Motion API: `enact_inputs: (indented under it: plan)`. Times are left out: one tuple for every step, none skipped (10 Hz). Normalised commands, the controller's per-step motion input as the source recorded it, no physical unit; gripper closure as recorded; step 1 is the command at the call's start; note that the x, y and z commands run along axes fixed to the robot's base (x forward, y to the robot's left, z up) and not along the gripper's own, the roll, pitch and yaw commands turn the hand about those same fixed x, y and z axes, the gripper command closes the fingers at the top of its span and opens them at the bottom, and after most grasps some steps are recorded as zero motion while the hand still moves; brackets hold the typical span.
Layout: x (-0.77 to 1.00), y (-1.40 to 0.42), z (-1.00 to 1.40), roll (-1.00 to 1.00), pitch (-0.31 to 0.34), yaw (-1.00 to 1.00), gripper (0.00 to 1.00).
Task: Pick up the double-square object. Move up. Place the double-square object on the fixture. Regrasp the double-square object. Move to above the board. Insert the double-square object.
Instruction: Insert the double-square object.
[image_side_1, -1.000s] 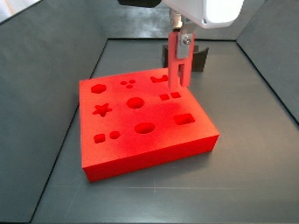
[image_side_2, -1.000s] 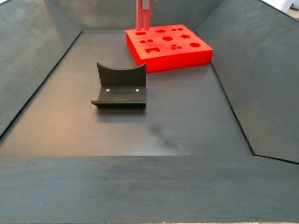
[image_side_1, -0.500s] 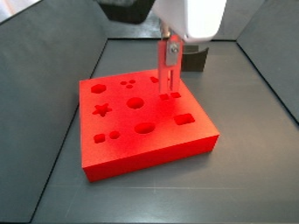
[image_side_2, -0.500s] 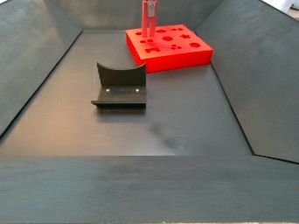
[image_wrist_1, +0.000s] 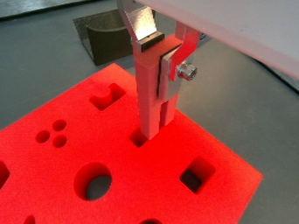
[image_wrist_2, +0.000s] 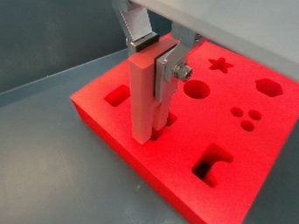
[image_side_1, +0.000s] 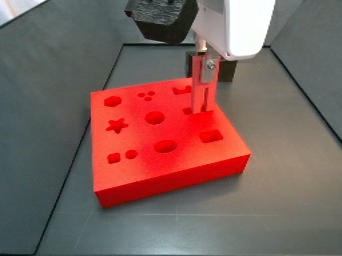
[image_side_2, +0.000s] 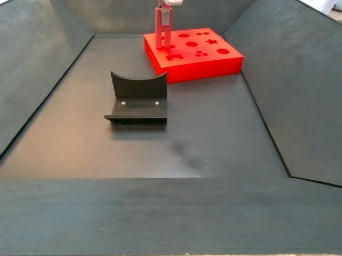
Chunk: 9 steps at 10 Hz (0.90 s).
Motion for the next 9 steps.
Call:
enact_inputs:
  plan:
    - [-0.43, 0.04, -0.33, 0.06, 0.027, 0.0, 1.0]
    - [-0.51, 0.0, -0.43, 0.0, 0.0, 0.0, 1.0]
    - [-0.35, -0.14, -0.52, 0.0, 0.0, 0.0, 1.0]
    - [-0.1, -0.31, -0.56, 0.0, -0.013, 0.0, 1.0]
    - [0.0, -0.26, -0.57, -0.01, -0.02, 0.04, 1.0]
    - [0.0, -0.14, -0.57, 0.01, -0.006, 0.04, 1.0]
    - [-0.02, -0.01, -0.46, 0.09, -0.01, 0.02, 1.0]
    - [0.0, 0.0, 0.0, 0.03, 0.014, 0.0, 1.0]
    - [0.0, 0.0, 0.0, 0.0, 0.0, 0.0, 1.0]
